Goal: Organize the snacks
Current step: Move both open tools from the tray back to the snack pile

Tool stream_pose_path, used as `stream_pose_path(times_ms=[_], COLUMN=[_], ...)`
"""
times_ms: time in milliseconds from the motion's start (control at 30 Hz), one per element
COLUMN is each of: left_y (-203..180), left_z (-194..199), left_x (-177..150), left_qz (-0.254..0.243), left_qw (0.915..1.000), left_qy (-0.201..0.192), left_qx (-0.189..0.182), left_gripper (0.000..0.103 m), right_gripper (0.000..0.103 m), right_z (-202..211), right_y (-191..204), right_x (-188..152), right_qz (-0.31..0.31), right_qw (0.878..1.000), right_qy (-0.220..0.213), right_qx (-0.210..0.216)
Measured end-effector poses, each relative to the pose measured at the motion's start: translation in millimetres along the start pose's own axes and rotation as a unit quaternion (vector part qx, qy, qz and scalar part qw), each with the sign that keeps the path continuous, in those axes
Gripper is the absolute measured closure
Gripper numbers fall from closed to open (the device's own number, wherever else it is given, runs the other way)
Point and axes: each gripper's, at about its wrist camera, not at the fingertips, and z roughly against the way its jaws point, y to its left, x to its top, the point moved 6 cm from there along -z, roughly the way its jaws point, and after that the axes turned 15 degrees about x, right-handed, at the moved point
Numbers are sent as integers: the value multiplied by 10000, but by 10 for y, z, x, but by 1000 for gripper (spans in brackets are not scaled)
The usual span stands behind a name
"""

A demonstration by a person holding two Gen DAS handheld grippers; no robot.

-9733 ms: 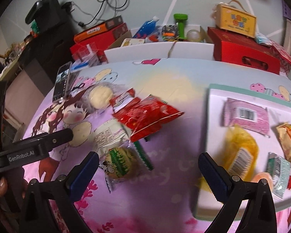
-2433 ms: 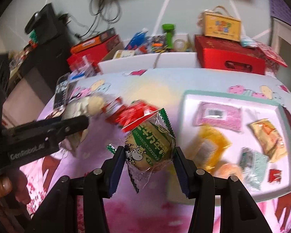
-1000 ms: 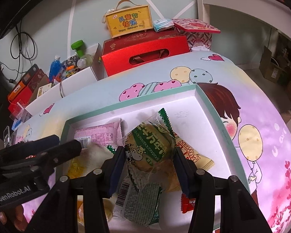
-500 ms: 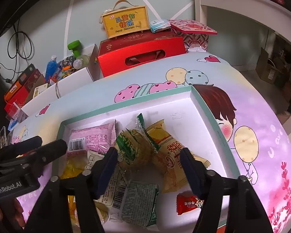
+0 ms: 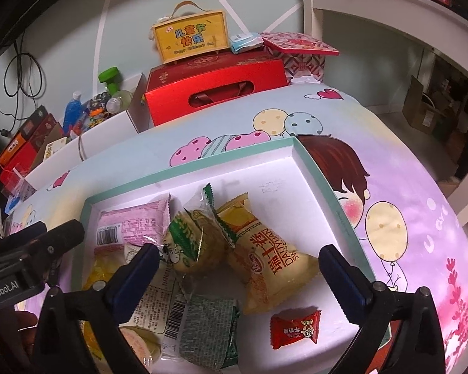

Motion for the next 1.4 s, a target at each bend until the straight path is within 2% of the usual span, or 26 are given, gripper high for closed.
stream_pose_path(times_ms=[367, 700, 800, 1000, 1200, 1400], left_y=[-42, 173, 356, 889, 1479, 1921], left_z=[74, 479, 555, 522, 377, 390], left_x=[-23, 77, 56, -145, -448, -659], left_qz=[-188, -53, 99, 588, 1095, 1478], left_qw=[9998, 9992, 9989, 9972, 9911, 9837], left_qy=[-23, -405, -445, -286, 109, 263], left_qx=[4, -13, 58, 361, 747, 990], left_gripper=[5, 5, 5, 5, 5, 5], right_gripper=[0, 0, 0, 0, 0, 0], right_z=[38, 281, 294, 175, 71, -3], right_y=[-17, 124, 174, 288, 623, 1015], right_x=[14, 148, 158, 97, 45, -29], right_qz=[-75, -32, 11, 99, 382, 621], right_qw=[9999, 9983, 9982, 9992, 9979, 9947], right_qy=[-66, -560, -585, -330, -176, -64], right_qx=[15, 137, 135, 219, 492, 815])
